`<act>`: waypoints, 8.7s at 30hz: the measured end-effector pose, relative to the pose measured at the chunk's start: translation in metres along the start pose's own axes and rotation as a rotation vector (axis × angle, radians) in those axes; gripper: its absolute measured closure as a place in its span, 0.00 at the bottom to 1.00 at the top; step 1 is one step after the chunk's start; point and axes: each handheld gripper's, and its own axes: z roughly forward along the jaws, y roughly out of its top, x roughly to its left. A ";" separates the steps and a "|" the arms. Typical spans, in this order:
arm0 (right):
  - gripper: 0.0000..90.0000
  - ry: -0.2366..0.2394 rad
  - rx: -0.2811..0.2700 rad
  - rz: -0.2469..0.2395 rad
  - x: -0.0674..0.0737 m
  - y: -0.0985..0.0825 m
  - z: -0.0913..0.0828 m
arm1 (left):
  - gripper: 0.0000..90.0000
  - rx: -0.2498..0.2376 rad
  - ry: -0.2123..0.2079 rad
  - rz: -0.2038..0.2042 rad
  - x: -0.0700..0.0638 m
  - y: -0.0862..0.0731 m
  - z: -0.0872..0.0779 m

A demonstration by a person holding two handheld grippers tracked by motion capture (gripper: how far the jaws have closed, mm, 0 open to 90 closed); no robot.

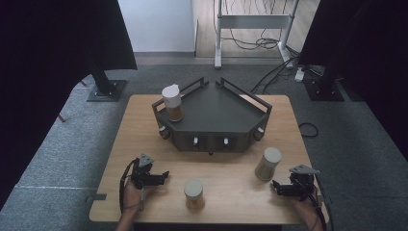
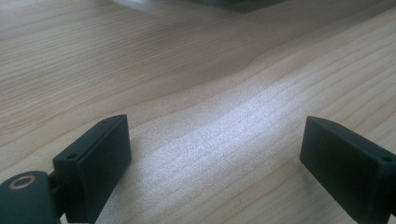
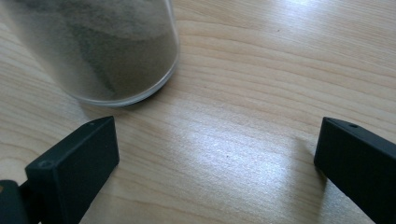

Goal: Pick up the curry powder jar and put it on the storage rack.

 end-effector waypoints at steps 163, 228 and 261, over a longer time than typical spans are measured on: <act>0.12 0.576 -0.362 -0.282 0.176 0.039 -0.008 | 0.04 0.014 -0.021 0.031 0.000 0.001 0.000; 0.37 0.523 -0.424 -0.252 0.195 0.034 0.018 | 0.04 0.015 -0.026 0.035 0.000 0.001 0.000; 0.36 0.496 -0.444 -0.247 0.176 0.069 0.004 | 0.04 0.014 -0.026 0.035 0.000 0.001 0.000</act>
